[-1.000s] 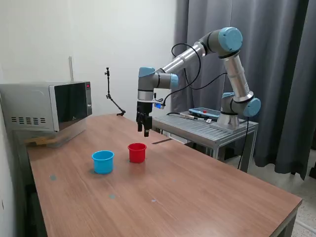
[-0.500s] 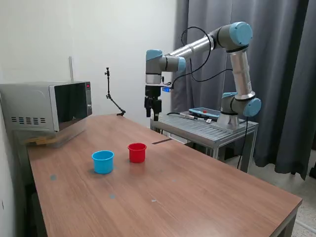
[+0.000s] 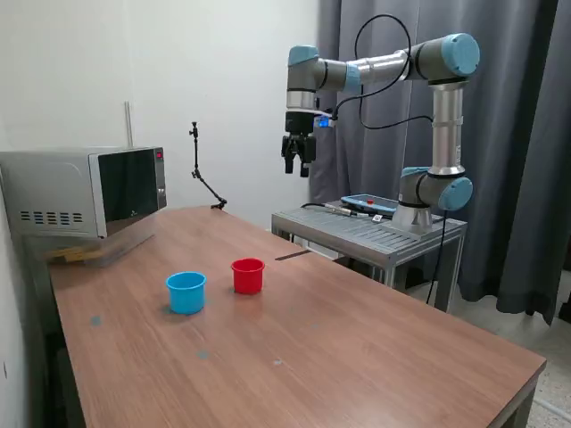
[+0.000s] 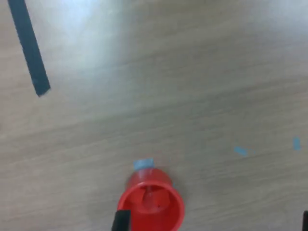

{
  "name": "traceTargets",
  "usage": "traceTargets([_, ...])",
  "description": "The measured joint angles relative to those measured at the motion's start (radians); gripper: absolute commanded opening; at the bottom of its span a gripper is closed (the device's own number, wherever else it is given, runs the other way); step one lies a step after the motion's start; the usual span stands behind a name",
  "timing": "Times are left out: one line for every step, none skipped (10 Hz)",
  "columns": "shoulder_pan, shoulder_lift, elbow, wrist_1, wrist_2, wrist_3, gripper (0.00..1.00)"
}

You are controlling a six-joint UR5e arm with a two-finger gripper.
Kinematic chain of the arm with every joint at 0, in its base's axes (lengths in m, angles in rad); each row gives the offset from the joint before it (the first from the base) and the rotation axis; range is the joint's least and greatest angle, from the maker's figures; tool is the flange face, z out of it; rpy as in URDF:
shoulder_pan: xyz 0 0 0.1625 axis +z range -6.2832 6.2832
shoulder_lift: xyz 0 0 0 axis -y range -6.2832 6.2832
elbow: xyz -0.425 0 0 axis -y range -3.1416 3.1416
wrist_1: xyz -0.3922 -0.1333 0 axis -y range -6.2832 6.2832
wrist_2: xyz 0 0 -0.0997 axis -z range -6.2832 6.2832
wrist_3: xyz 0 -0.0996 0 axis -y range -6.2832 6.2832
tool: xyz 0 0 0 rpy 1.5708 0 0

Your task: Place red objects in the red bin, and blue objects in the blue bin.

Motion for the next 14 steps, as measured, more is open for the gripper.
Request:
traceTargets([0.006,-0.039,0.000,0.051,0.000,0.002,1.00])
traceTargets([0.021,-0.072,-0.001,0.101,0.001,0.001,1.00])
traceTargets([0.039,-0.100,-0.004,0.141,0.001,0.000,1.00])
traceTargets([0.053,-0.128,-0.010,0.165,0.001,0.000,1.00])
traceTargets([0.062,-0.153,-0.015,0.184,0.001,-0.003,1.00])
traceTargets([0.070,-0.176,-0.018,0.205,0.002,-0.004,1.00])
traceTargets([0.081,-0.202,-0.019,0.244,0.002,-0.004,1.00])
traceTargets([0.091,-0.232,-0.019,0.288,0.004,-0.005,1.00])
traceTargets([0.100,-0.260,-0.017,0.327,0.005,-0.007,1.00])
traceTargets([0.124,-0.281,-0.013,0.366,0.006,-0.008,1.00])
traceTargets([0.161,-0.293,-0.010,0.406,0.005,-0.008,1.00])
traceTargets([0.194,-0.301,-0.007,0.444,0.005,-0.009,1.00])
traceTargets([0.213,-0.308,-0.005,0.477,0.005,-0.009,1.00])
traceTargets([0.223,-0.313,-0.003,0.504,0.005,-0.009,1.00])
